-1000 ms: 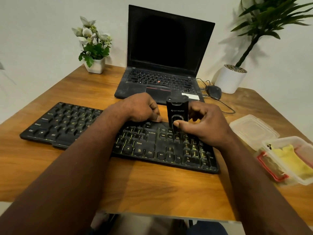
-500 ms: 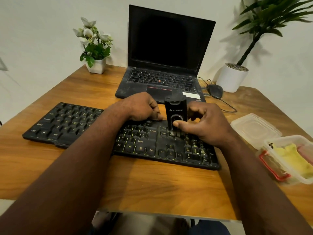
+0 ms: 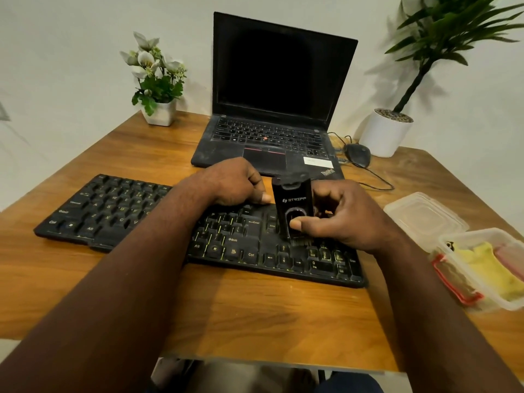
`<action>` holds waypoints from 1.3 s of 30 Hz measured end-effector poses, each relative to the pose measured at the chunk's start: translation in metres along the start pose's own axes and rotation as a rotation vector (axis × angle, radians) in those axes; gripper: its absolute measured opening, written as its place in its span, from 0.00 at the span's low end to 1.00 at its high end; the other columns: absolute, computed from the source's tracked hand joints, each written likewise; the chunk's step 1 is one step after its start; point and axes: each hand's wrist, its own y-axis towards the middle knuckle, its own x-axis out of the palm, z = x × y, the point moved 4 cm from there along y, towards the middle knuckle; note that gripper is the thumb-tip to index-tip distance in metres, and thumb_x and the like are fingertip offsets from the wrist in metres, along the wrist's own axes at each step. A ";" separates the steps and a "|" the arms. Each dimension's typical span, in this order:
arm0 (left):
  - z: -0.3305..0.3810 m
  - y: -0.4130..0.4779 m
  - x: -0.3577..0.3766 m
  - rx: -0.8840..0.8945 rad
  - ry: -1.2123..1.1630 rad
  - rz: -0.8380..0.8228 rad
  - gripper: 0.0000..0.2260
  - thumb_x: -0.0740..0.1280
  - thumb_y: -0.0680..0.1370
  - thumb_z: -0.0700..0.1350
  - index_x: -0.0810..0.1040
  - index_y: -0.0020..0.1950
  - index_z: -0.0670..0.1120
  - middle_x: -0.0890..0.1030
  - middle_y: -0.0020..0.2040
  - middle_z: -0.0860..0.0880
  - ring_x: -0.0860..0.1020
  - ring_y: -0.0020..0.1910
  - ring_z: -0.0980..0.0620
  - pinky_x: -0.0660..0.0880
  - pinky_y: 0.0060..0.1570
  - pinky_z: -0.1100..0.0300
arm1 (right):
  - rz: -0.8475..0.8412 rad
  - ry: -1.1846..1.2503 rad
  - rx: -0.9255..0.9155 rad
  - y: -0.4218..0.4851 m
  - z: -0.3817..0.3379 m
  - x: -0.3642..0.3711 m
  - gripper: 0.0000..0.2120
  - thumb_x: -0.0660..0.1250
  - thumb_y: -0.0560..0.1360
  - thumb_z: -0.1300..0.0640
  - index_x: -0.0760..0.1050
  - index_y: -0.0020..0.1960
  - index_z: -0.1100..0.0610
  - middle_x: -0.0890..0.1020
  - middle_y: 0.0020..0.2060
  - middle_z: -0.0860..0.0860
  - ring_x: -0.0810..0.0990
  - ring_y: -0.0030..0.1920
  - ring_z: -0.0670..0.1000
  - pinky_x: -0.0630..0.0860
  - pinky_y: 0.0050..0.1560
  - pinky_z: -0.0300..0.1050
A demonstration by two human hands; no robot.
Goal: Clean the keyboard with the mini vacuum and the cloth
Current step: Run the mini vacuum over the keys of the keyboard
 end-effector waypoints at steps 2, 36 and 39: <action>-0.001 0.000 0.001 0.002 0.002 -0.010 0.06 0.75 0.77 0.47 0.86 0.40 0.49 0.86 0.40 0.51 0.80 0.39 0.54 0.77 0.45 0.54 | 0.011 0.000 0.013 0.001 0.000 -0.002 0.11 0.79 0.71 0.48 0.83 0.49 0.52 0.86 0.41 0.51 0.85 0.42 0.49 0.81 0.39 0.44; 0.002 -0.003 -0.001 -0.007 0.030 0.006 0.11 0.71 0.80 0.42 0.81 0.38 0.50 0.80 0.28 0.61 0.77 0.28 0.65 0.69 0.32 0.66 | 0.118 -0.064 -0.007 0.011 -0.005 0.011 0.11 0.79 0.70 0.46 0.84 0.50 0.48 0.86 0.40 0.50 0.85 0.41 0.49 0.81 0.39 0.46; 0.001 -0.003 0.000 -0.010 0.024 0.003 0.07 0.73 0.79 0.45 0.85 0.40 0.49 0.83 0.33 0.58 0.79 0.34 0.60 0.74 0.39 0.62 | 0.131 -0.064 0.022 0.011 -0.003 0.008 0.09 0.79 0.71 0.47 0.84 0.47 0.49 0.86 0.38 0.51 0.84 0.38 0.52 0.80 0.37 0.49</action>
